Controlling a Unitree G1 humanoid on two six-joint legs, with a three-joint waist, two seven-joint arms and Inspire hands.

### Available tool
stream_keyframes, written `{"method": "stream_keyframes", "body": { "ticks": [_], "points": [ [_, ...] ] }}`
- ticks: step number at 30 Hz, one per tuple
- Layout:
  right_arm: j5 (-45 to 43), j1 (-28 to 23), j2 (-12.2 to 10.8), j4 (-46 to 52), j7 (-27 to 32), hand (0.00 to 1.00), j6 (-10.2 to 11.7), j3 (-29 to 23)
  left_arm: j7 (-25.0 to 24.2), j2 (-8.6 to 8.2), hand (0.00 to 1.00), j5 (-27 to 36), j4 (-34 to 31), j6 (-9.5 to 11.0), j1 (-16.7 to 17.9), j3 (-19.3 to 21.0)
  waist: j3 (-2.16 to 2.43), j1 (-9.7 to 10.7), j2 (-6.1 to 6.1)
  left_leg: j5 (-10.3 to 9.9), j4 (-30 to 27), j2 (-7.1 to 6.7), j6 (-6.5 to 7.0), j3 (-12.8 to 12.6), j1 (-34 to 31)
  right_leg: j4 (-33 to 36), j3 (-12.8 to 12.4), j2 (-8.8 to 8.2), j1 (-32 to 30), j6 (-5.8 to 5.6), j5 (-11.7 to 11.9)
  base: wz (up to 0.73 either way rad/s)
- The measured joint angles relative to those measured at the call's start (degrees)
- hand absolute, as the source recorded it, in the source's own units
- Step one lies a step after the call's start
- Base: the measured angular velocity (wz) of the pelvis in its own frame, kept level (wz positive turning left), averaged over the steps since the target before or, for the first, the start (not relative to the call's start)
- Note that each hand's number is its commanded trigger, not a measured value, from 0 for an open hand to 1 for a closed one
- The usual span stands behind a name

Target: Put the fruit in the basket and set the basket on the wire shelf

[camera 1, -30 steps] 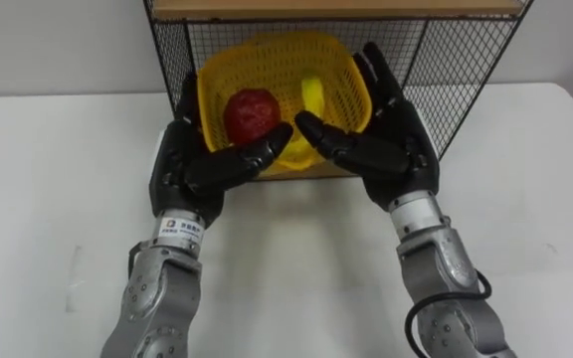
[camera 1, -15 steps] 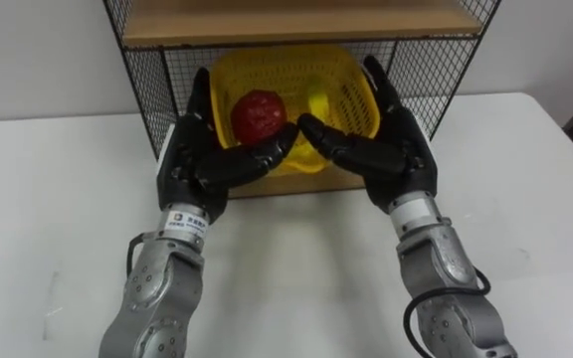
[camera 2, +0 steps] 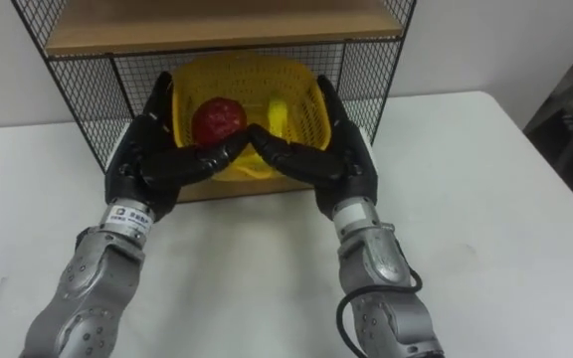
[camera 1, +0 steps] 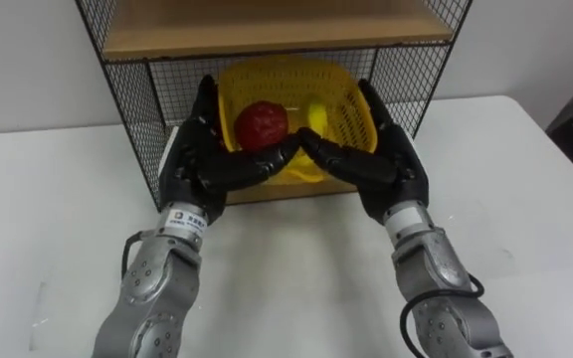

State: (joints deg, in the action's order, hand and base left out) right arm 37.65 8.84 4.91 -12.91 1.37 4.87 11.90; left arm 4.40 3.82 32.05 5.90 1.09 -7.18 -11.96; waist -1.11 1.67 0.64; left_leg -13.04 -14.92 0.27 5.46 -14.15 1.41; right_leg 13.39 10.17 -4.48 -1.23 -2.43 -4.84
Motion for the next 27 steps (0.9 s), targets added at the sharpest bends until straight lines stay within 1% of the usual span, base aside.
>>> {"method": "stream_keyframes", "body": {
  "ticks": [1,3,4,5,7,9,10,11,12,13,14,15,17,19,21,24,27],
  "points": [
    [0.0,0.54,0.02,-0.21,0.16,0.0,-0.33,-0.12,0.01,-0.1,0.0,-0.35,0.35,-0.44,-0.63,-0.05,0.0,-0.07,0.0,0.21,0.25,0.0,-0.1,0.01,-0.01,-0.09,-0.07,0.08,-0.11,0.12,0.08,0.0],
    [-0.33,5.0,0.1,-4.37,1.13,0.0,-1.54,-0.44,0.23,-0.43,0.0,-2.0,2.71,-1.54,-4.0,1.19,0.0,-0.23,0.01,0.55,0.77,0.12,-0.44,0.01,0.01,-0.86,-0.63,0.56,-0.13,0.38,0.29,-0.05],
    [-0.2,6.3,0.14,-5.77,1.27,0.0,-1.9,-0.77,0.25,-0.55,0.0,-2.11,3.93,-1.81,-5.31,1.28,0.0,-0.27,0.02,0.71,1.03,0.12,-0.49,0.0,0.12,-0.88,-0.61,0.57,-0.12,0.42,0.32,0.0],
    [0.11,8.95,0.58,-9.05,1.55,0.0,-2.47,-1.09,0.42,-0.77,0.0,-2.25,7.18,-2.74,-8.29,1.53,0.0,-0.4,0.02,0.96,1.39,0.11,-0.54,0.02,0.36,-0.93,-0.53,0.57,0.02,0.47,0.35,0.03],
    [0.07,12.02,1.1,-12.12,1.66,0.0,-4.11,-1.77,0.91,-0.93,0.0,-2.23,10.28,-4.06,-11.21,1.77,0.02,-0.44,-0.02,1.04,1.38,0.18,-0.64,0.05,0.45,-1.42,-0.26,0.65,0.28,0.63,0.46,0.02],
    [-0.29,13.59,1.2,-12.96,1.77,0.0,-6.23,-2.87,2.06,-1.5,0.0,-2.24,11.48,-6.47,-13.1,3.17,0.04,-0.44,-0.04,1.08,1.39,0.36,-0.71,0.03,0.3,-1.83,0.19,0.69,0.33,0.79,0.67,0.0],
    [-0.38,13.85,1.17,-12.99,1.77,0.0,-6.82,-3.35,2.41,-1.68,0.0,-2.24,11.88,-7.07,-13.74,3.56,0.07,-0.45,-0.11,1.08,1.5,0.36,-0.71,0.02,0.25,-1.83,0.17,0.68,0.26,0.79,0.67,0.0],
    [-0.14,14.71,1.06,-13.12,1.8,0.0,-8.24,-4.3,2.97,-1.89,0.0,-2.24,12.36,-8.35,-15.02,4.73,0.14,-0.58,-0.23,1.12,1.65,0.35,-0.76,0.03,0.2,-1.81,0.25,0.66,0.18,0.79,0.67,0.0],
    [0.02,16.25,1.16,-14.08,1.89,0.0,-9.06,-4.88,3.42,-1.82,0.0,-2.24,13.24,-9.08,-16.56,5.62,0.15,-0.45,-0.26,1.18,1.72,0.35,-0.81,0.07,0.22,-1.81,0.28,0.67,0.16,0.8,0.67,0.0],
    [0.07,17.43,1.12,-15.28,1.85,0.0,-9.3,-5.29,3.7,-1.83,0.0,-2.24,13.89,-9.49,-17.42,6.17,0.15,-0.39,-0.26,1.21,1.73,0.36,-0.83,0.09,0.23,-1.81,0.32,0.67,0.18,0.8,0.67,0.0],
    [0.1,19.76,1.12,-17.78,1.78,0.0,-9.97,-6.05,4.03,-1.85,0.0,-2.24,15.78,-9.95,-19.43,6.8,0.16,-0.44,-0.28,1.31,1.72,0.35,-0.85,0.12,0.28,-1.83,0.39,0.68,0.21,0.8,0.67,0.0],
    [0.11,21.61,1.09,-19.74,1.82,0.0,-10.11,-6.17,4.22,-1.61,0.0,-2.2,17.2,-10.47,-21.05,6.98,0.18,-0.52,-0.31,1.53,1.75,0.29,-0.88,0.18,0.4,-1.84,0.55,0.65,0.22,0.83,0.69,0.04],
    [0.09,23.5,1.09,-21.69,1.84,0.0,-10.75,-6.39,4.79,-1.42,0.0,-2.2,18.02,-11.27,-22.0,7.24,0.18,-0.53,-0.34,1.69,1.81,0.27,-0.91,0.33,0.37,-1.87,0.8,0.62,0.22,0.85,0.7,0.05],
    [0.04,24.29,1.11,-22.4,1.87,0.0,-11.4,-6.42,5.44,-1.31,0.0,-2.21,18.43,-12.14,-22.04,7.39,0.2,-0.59,-0.39,1.72,1.83,0.28,-0.94,0.41,0.35,-1.88,0.91,0.61,0.22,0.85,0.7,0.02],
    [-0.08,25.04,0.91,-22.83,2.29,0.0,-12.41,-6.42,5.66,-1.28,0.0,-2.23,19.72,-13.37,-22.07,7.59,0.37,-0.61,-0.65,1.72,1.9,0.27,-0.94,0.39,0.35,-1.82,0.93,0.57,0.17,0.86,0.7,0.0],
    [-0.45,25.95,0.86,-24.58,2.21,0.0,-12.51,-6.43,5.75,-1.33,0.0,-2.3,20.68,-14.52,-22.07,7.64,0.39,-0.58,-0.69,1.86,2.15,0.24,-0.95,0.39,0.59,-1.82,0.92,0.53,0.31,0.86,0.7,0.0],
    [-1.81,26.38,0.85,-26.11,2.16,0.0,-12.86,-6.44,5.75,-1.55,0.0,-2.32,21.36,-14.87,-22.07,7.63,0.36,-0.6,-0.76,1.9,2.23,0.23,-0.95,0.4,0.78,-1.82,0.91,0.53,0.47,0.86,0.7,0.0]
  ]
}}
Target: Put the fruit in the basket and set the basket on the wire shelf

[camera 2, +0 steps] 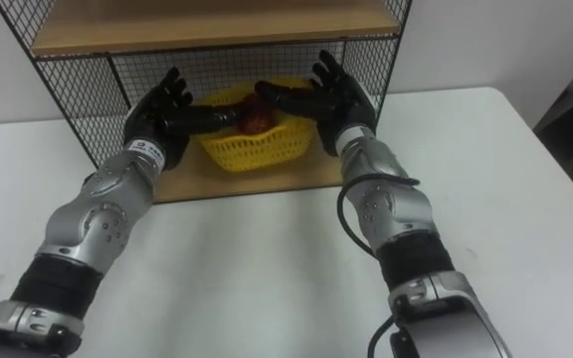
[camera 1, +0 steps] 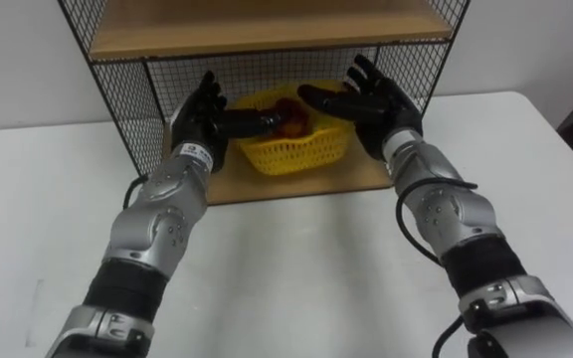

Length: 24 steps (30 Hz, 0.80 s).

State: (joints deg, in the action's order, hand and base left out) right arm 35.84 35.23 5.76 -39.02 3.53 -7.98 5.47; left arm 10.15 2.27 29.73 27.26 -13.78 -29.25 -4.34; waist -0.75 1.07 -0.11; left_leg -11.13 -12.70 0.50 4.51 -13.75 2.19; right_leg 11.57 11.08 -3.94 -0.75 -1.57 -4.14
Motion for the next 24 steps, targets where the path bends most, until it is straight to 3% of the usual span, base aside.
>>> {"method": "stream_keyframes", "body": {
  "ticks": [8,13,16,18,21,24],
  "points": [
    [-2.91,-0.37,0.4,-0.49,-1.89,0.0,-0.48,-0.02,-0.42,0.14,0.0,0.05,4.28,-0.29,0.15,1.51,-0.02,0.01,-0.05,0.01,0.47,0.0,-0.02,-0.09,-0.01,0.0,-0.06,0.09,-0.23,0.02,0.01,0.0],
    [-2.53,-0.95,0.91,-0.4,-3.01,0.0,-0.89,-0.04,-0.44,1.49,0.0,-0.02,3.52,-0.3,0.79,2.09,0.1,-0.31,-0.14,0.1,0.57,0.0,-0.13,-0.31,-0.1,0.08,-0.35,0.19,-0.68,0.1,0.05,-0.02],
    [-3.18,-3.92,1.79,2.24,-4.73,0.0,-0.89,-0.69,-0.65,1.48,0.0,-0.32,1.09,-0.3,3.46,3.45,0.31,-1.02,-0.17,0.22,0.65,0.0,-0.16,-0.32,-0.01,0.09,-0.23,0.17,-0.61,0.14,0.06,0.0],
    [-3.32,-7.38,1.95,4.65,-5.62,0.0,-0.9,-1.72,-0.64,1.66,0.0,-0.7,-2.02,-0.3,6.63,4.3,0.78,-1.22,0.11,0.27,0.64,0.0,-0.19,-0.03,0.21,0.1,0.25,0.03,-0.25,0.25,-0.01,0.07],
    [-5.96,-13.12,2.01,12.01,-6.34,0.0,-0.88,-1.79,-1.72,2.84,0.0,-0.78,-8.35,-0.29,11.55,4.05,1.15,-1.27,0.43,0.29,0.87,0.02,-0.22,0.16,0.86,0.01,0.29,0.08,0.41,0.27,-0.02,0.02],
    [-7.38,-17.65,2.12,16.71,-7.67,0.0,-0.89,-2.36,-2.46,3.0,0.0,-1.4,-13.26,-0.3,14.97,4.08,1.53,-1.38,0.87,0.29,1.19,0.03,-0.24,0.14,1.61,0.0,0.42,0.12,1.25,0.29,-0.04,0.0]
  ]
}}
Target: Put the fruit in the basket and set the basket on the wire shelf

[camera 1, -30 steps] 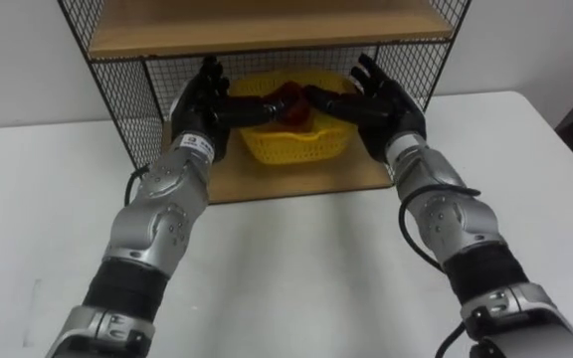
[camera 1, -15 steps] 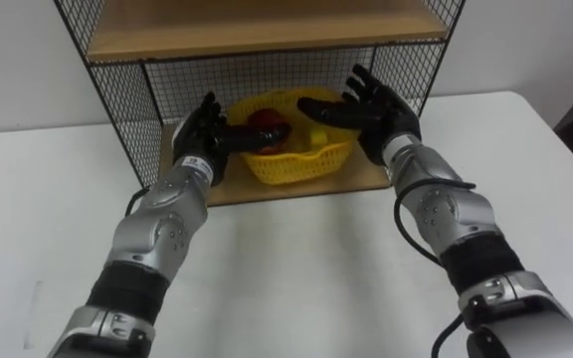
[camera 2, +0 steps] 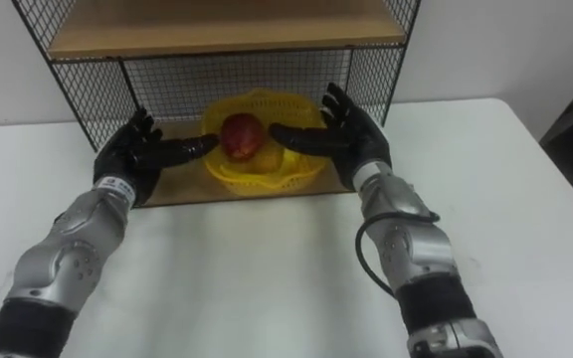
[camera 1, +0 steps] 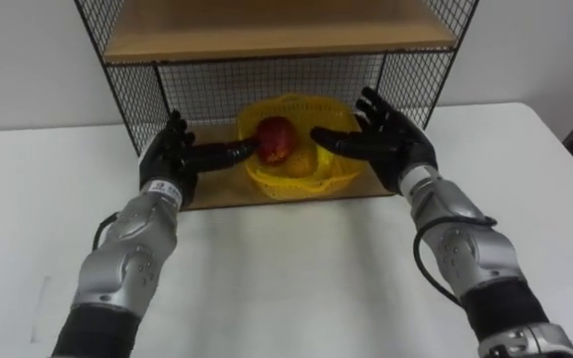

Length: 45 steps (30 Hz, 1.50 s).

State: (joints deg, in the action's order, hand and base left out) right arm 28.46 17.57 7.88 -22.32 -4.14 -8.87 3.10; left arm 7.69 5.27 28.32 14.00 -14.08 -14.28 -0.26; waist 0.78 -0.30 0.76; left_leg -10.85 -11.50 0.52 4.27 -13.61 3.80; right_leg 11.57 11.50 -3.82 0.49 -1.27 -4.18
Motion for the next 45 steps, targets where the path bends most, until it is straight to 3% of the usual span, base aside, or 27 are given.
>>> {"method": "stream_keyframes", "body": {
  "ticks": [6,11,13,14,15,18,22,30,35,41,45],
  "points": [
    [-1.77,-3.88,1.71,5.3,-1.06,0.0,0.09,-2.73,-3.72,0.55,0.0,-2.18,-9.62,1.09,4.82,0.43,0.18,-0.01,0.32,-0.02,-0.04,0.02,-0.01,0.08,0.93,-0.06,0.27,-0.05,1.07,0.0,-0.01,0.0],
    [-2.01,-5.71,2.12,8.23,-2.3,0.0,0.11,-3.43,-6.98,0.85,0.0,-1.38,-12.48,2.07,7.29,1.21,0.14,-0.1,0.34,0.05,0.22,0.03,-0.12,0.32,1.17,-0.78,0.62,0.08,1.63,0.05,-0.01,0.03],
    [-2.16,-7.45,2.14,11.47,-2.32,0.0,0.11,-4.13,-7.59,0.9,0.0,-1.49,-14.55,2.85,9.53,1.32,0.09,0.19,0.41,0.03,0.21,0.09,-0.14,0.36,0.88,-0.95,0.85,0.1,1.51,0.06,-0.02,0.03],
    [-2.5,-8.77,2.18,13.59,-2.28,0.0,0.2,-4.41,-8.13,1.28,0.0,-1.46,-15.4,3.41,10.49,1.43,-0.23,0.17,0.58,0.03,0.19,0.1,-0.15,0.6,0.72,-0.93,1.09,0.08,1.45,0.12,-0.06,0.1],
    [-3.33,-9.98,2.23,15.62,-2.19,0.0,0.39,-4.66,-8.65,1.7,0.0,-1.44,-15.49,4.03,10.94,1.7,-0.44,0.06,0.72,0.04,0.16,0.08,-0.16,0.82,0.49,-0.93,1.25,0.05,1.33,0.13,-0.07,0.1],
    [-5.13,-12.45,2.51,20.25,-2.57,0.0,0.95,-4.86,-10.14,2.64,0.0,-2.06,-15.5,5.26,12.26,2.3,-0.47,0.11,0.75,0.04,0.1,0.03,-0.16,1.07,-0.05,-0.87,1.24,0.0,0.86,0.12,-0.08,0.02],
    [-6.94,-13.54,3.19,22.9,-3.22,0.0,1.63,-5.21,-11.74,2.6,0.0,-1.95,-15.73,5.99,13.48,2.31,-0.5,0.27,0.72,0.03,0.16,0.0,-0.15,1.03,-0.3,-0.86,1.1,0.06,0.52,0.12,-0.08,0.0],
    [-7.42,-20.68,3.25,26.06,-3.6,0.0,2.11,-5.14,-15.46,2.6,0.0,-0.81,-18.65,7.61,21.93,1.63,-0.47,1.46,0.89,-0.2,0.11,0.0,-0.26,0.99,-0.38,-0.8,1.01,-0.05,0.33,0.15,-0.3,-0.01],
    [-9.46,-22.65,3.23,28.13,-4.14,0.0,2.31,-5.12,-16.68,2.45,0.0,-0.91,-18.58,8.75,26.54,1.05,-0.46,1.47,1.02,-0.18,0.07,0.06,-0.29,-0.06,-0.66,0.13,-0.17,0.05,-0.92,0.21,-0.67,-0.11],
    [-11.24,-29.5,3.21,31.92,-4.59,0.0,8.26,-7.12,-17.17,2.59,0.0,-3.17,-18.61,12.22,33.62,2.25,-0.48,1.33,1.25,-0.21,0.08,0.05,-0.29,-0.41,-1.29,-0.1,-0.38,0.11,-2.04,0.22,-0.78,-0.03],
    [-11.25,-34.0,3.11,31.92,-4.38,0.0,11.39,-8.35,-16.53,2.61,0.0,-3.31,-18.95,15.22,35.4,3.04,-0.65,1.19,0.75,-0.36,0.0,0.06,-0.33,-0.32,-1.44,0.07,-0.23,0.06,-2.0,0.24,-1.08,0.0]
  ]
}}
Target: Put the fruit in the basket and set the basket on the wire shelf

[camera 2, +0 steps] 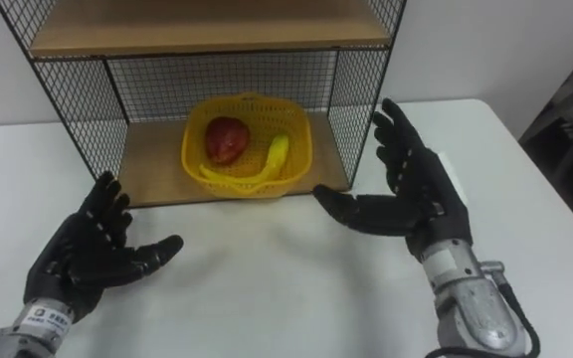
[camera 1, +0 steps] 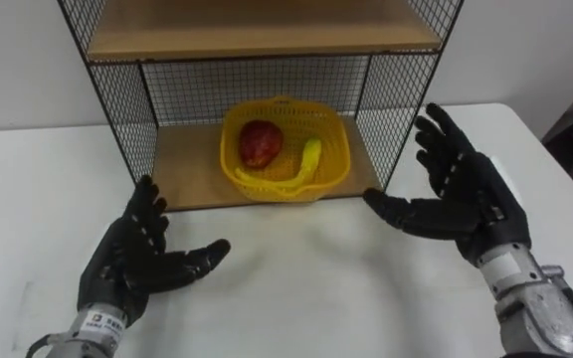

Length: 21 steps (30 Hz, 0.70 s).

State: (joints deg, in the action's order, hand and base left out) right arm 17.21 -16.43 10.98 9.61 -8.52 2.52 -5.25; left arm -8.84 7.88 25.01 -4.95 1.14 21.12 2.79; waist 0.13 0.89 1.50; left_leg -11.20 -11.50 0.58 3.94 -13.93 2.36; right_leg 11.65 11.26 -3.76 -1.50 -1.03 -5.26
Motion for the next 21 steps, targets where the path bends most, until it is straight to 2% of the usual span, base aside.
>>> {"method": "stream_keyframes", "body": {
  "ticks": [1,3,4,6,7,9,10,12,13,15,16,17,18,19,21],
  "points": [
    [0.03,-0.82,-0.01,0.0,0.06,0.0,0.86,-0.12,0.27,-0.02,0.0,-0.01,-0.03,0.75,0.34,0.04,-0.01,0.06,-0.08,-0.01,-0.02,0.01,-0.01,-0.01,-0.03,-0.02,-0.02,0.01,0.01,0.0,-0.01,0.0],
    [-0.11,-4.86,-0.2,0.0,0.56,0.0,3.57,-1.23,2.2,-0.21,0.0,-2.24,-0.59,3.61,2.01,1.02,-0.12,-0.03,-0.34,0.02,0.05,0.04,-0.05,-0.08,-0.08,-0.02,-0.3,0.16,0.08,0.04,0.02,0.0],
    [-0.44,-5.76,-0.2,0.0,1.03,0.0,3.98,-1.46,2.82,-0.21,0.0,-2.72,-0.59,4.25,2.35,1.48,-0.17,-0.04,-0.44,0.02,0.08,0.04,-0.05,-0.11,-0.07,-0.01,-0.38,0.18,0.05,0.04,0.02,-0.04],
    [-1.35,-8.88,-0.2,0.0,3.08,0.0,5.33,-3.2,6.31,-0.21,0.0,-4.26,-0.74,7.57,3.68,3.51,-0.1,-0.04,-0.9,-0.06,0.09,0.03,-0.1,-0.14,-0.18,0.14,-0.41,0.12,0.02,0.05,-0.05,-0.05],
    [-1.42,-9.55,-0.2,0.0,3.99,0.0,5.69,-3.61,7.61,-0.23,0.0,-4.62,-0.75,8.49,3.88,4.19,-0.05,-0.1,-0.97,-0.13,0.09,0.03,-0.21,-0.14,-0.16,0.15,-0.41,0.12,0.03,0.0,-0.12,-0.06],
    [-2.39,-10.52,-0.67,0.0,7.69,0.0,6.67,-6.32,12.24,-0.77,0.0,-4.87,-0.77,11.1,3.78,8.21,-0.03,-1.07,-1.25,-0.28,0.29,0.03,-0.46,-0.43,0.32,0.21,-0.85,0.26,-0.24,-0.11,-0.21,-0.09],
    [-2.65,-10.57,-0.77,0.0,8.85,0.0,7.04,-7.07,13.43,-0.87,0.0,-4.87,-0.8,11.78,3.72,9.35,0.01,-1.38,-1.28,-0.28,0.36,0.03,-0.46,-0.53,0.4,0.31,-1.04,0.31,-0.31,-0.1,-0.23,-0.08],
    [-2.99,-10.56,-0.74,0.01,13.6,0.0,8.9,-10.27,18.82,-1.31,0.0,-4.59,-2.66,13.71,3.75,14.57,0.01,-2.82,-1.2,-0.09,0.54,-0.03,-0.24,-0.82,0.86,1.16,-1.55,0.29,-0.65,0.03,-0.31,-0.06],
    [-2.67,-10.49,-0.58,0.01,14.74,0.0,9.12,-11.27,20.13,-1.3,0.0,-4.43,-3.09,14.23,3.73,16.04,0.03,-3.03,-1.18,-0.09,0.54,-0.04,-0.24,-0.81,0.87,1.16,-1.63,0.31,-0.65,0.03,-0.31,0.0],
    [-1.68,-10.27,0.02,0.12,19.9,0.0,10.59,-15.8,26.4,-1.27,0.0,-4.07,-4.27,16.56,3.94,22.92,0.0,-3.6,-1.11,-0.15,0.6,-0.05,-0.34,-0.8,0.74,1.11,-1.54,0.27,-0.72,0.02,-0.4,0.0],
    [-1.81,-9.99,0.04,0.12,21.21,0.0,10.73,-17.17,28.05,-1.22,0.0,-3.61,-4.28,17.13,3.93,24.77,-0.06,-4.04,-1.24,-0.19,0.6,-0.05,-0.41,-0.77,0.65,1.13,-1.44,0.23,-0.73,0.04,-0.44,0.03],
    [-1.73,-9.37,0.07,0.12,24.0,0.0,10.83,-20.16,31.19,-0.86,0.0,-1.95,-4.29,17.56,3.89,28.42,0.0,-4.08,-1.19,-0.25,0.59,-0.06,-0.51,-0.6,0.42,1.13,-1.04,0.1,-0.7,-0.02,-0.58,0.11],
    [-0.7,-9.14,0.33,-0.02,27.1,0.0,11.36,-23.46,34.64,0.22,0.0,0.03,-4.29,17.62,3.88,31.88,-0.13,-4.04,-1.33,-0.25,0.44,-0.1,-0.51,-0.2,0.24,1.09,-0.59,-0.07,-0.68,-0.1,-0.72,0.14],
    [0.36,-9.2,0.67,-0.09,28.8,0.0,11.57,-25.1,36.45,0.95,0.0,0.99,-4.29,17.64,3.96,33.48,-0.14,-3.99,-1.33,-0.26,0.36,-0.12,-0.52,-0.03,0.24,1.08,-0.28,-0.12,-0.72,-0.1,-0.79,0.16],
    [5.03,-9.12,2.39,-0.18,35.74,0.0,12.09,-31.26,43.24,3.61,0.0,5.19,-4.23,17.75,5.22,39.97,-0.24,-4.28,-1.44,-0.26,0.34,-0.13,-0.55,0.13,0.13,1.16,-0.16,-0.17,-0.78,-0.37,-1.09,0.07]
  ]
}}
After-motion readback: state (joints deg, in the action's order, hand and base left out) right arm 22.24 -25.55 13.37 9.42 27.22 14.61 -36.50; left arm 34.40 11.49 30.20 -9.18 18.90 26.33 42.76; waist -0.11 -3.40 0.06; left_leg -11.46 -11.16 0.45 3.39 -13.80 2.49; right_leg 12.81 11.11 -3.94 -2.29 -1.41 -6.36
